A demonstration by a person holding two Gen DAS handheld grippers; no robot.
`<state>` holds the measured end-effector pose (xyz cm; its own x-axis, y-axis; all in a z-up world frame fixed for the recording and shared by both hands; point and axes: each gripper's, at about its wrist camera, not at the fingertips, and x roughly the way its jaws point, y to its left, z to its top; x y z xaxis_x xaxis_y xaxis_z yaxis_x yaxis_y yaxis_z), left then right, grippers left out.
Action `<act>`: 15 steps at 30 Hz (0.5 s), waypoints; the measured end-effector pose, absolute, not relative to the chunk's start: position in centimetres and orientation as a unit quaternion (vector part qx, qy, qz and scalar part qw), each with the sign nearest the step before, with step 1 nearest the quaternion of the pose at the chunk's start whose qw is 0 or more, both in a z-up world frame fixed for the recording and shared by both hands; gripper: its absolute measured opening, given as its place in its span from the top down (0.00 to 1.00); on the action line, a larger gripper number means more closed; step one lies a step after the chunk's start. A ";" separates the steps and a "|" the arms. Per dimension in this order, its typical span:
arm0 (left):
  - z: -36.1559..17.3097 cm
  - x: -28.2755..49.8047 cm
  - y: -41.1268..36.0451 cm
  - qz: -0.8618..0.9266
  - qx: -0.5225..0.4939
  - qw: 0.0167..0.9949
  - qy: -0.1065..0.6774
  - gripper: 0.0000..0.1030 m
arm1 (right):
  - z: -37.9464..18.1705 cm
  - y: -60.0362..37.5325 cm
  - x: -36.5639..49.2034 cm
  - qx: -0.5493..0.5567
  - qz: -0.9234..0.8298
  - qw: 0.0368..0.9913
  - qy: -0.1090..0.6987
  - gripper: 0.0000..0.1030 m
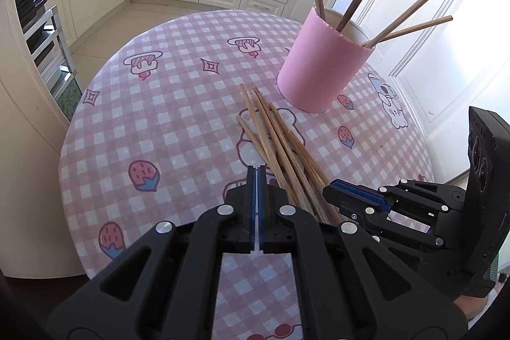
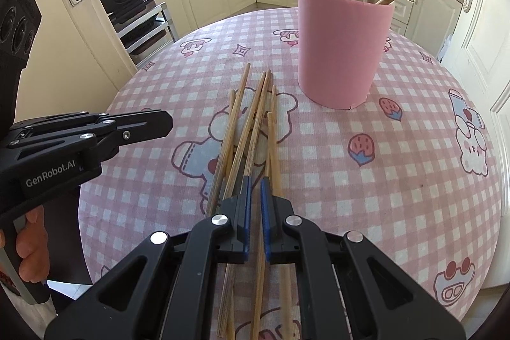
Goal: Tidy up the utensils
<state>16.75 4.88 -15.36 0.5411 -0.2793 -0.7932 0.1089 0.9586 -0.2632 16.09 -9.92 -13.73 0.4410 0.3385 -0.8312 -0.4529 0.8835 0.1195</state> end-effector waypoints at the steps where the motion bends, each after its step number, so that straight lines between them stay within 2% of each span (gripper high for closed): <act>1: -15.4 16.8 4.9 -0.111 -0.091 0.873 0.467 0.99 | -13.8 -9.9 16.1 -0.060 0.234 0.846 0.475 0.95; 15: -15.7 16.9 4.8 -0.112 -0.089 0.871 0.469 0.99 | -13.7 -10.1 16.0 -0.058 0.233 0.848 0.472 0.95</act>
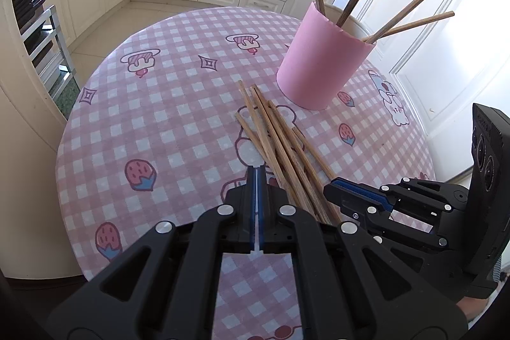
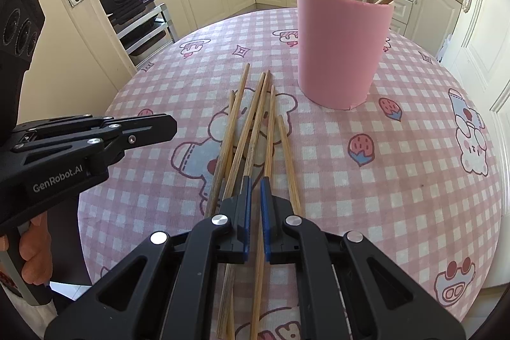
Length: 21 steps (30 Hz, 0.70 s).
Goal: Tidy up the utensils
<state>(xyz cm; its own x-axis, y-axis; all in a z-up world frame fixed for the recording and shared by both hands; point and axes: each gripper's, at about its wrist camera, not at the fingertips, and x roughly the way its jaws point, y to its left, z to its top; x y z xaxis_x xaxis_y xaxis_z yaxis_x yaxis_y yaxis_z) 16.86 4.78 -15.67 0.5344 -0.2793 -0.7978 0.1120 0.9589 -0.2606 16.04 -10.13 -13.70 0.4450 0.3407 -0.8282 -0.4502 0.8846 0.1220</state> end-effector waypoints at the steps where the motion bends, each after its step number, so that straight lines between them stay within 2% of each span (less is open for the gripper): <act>1: -15.7 16.9 4.7 -0.112 -0.088 0.871 0.470 0.99 | -13.7 -10.1 16.0 -0.058 0.233 0.848 0.472 0.95; 21: -15.5 18.3 4.2 -0.108 -0.103 0.862 0.484 0.98 | -13.3 -12.5 16.6 -0.026 0.235 0.854 0.464 0.95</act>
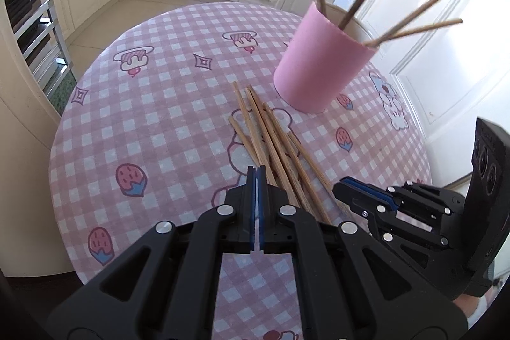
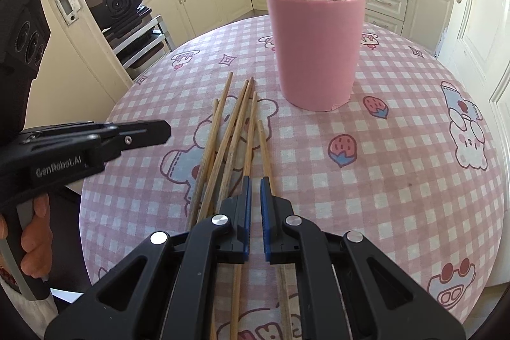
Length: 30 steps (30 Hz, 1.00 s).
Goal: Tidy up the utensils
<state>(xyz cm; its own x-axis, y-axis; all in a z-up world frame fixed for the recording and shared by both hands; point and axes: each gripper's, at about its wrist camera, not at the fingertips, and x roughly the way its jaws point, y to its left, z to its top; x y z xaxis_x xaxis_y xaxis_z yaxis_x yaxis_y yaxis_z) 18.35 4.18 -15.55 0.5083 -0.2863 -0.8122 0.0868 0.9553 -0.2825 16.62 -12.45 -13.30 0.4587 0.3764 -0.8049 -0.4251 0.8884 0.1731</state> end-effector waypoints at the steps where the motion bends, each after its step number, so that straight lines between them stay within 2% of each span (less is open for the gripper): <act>1: -15.4 18.4 4.3 -0.106 -0.103 0.863 0.483 0.98 | -13.3 -12.6 16.6 -0.025 0.236 0.854 0.464 0.95; 30: -18.5 22.0 3.0 -0.080 -0.118 0.829 0.540 0.98 | -14.9 -13.8 18.8 -0.019 0.267 0.836 0.480 0.93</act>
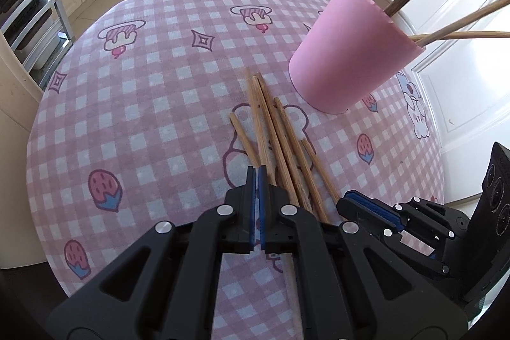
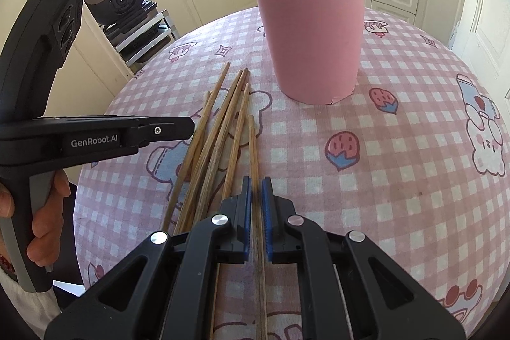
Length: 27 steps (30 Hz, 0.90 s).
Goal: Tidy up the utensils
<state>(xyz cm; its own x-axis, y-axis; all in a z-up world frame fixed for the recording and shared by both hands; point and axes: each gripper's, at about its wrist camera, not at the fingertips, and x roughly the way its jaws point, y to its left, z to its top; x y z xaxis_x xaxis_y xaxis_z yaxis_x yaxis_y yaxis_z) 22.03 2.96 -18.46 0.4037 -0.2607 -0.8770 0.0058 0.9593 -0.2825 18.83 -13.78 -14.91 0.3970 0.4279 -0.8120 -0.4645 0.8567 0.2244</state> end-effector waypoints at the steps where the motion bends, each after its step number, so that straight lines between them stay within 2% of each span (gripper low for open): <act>1: -18.5 22.1 3.0 -0.080 -0.119 0.829 0.541 0.98 | -14.9 -13.7 18.9 -0.019 0.268 0.835 0.481 0.93; 17: -18.5 22.1 2.8 -0.079 -0.126 0.828 0.541 0.97 | -15.2 -13.5 19.2 -0.024 0.275 0.830 0.485 0.93; 18: -18.3 22.0 2.8 -0.078 -0.123 0.830 0.538 0.92 | -15.2 -13.5 19.3 -0.023 0.275 0.830 0.486 0.93; 19: -18.2 21.9 2.8 -0.075 -0.121 0.834 0.534 0.81 | -15.2 -13.5 19.2 -0.024 0.274 0.830 0.485 0.93; 20: -18.0 21.7 2.8 -0.073 -0.122 0.836 0.529 0.47 | -15.2 -13.5 19.2 -0.025 0.274 0.830 0.485 0.93; 21: -17.7 21.5 2.9 -0.069 -0.126 0.844 0.516 0.35 | -15.2 -13.5 19.2 -0.025 0.274 0.830 0.485 0.93; 25: -17.7 21.7 3.1 -0.065 -0.121 0.848 0.511 0.36 | -15.2 -13.5 19.2 -0.026 0.272 0.831 0.485 0.93; 27: -18.0 21.9 3.1 -0.067 -0.124 0.845 0.516 0.48 | -15.2 -13.4 19.1 -0.026 0.271 0.831 0.485 0.93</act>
<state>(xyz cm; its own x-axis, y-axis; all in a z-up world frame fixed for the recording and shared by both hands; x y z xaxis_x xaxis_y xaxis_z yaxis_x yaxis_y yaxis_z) 21.91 3.06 -17.97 0.4592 -0.2412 -0.8549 -0.0138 0.9604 -0.2784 19.14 -13.41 -15.19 0.3821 0.4253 -0.8205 -0.4758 0.8516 0.2199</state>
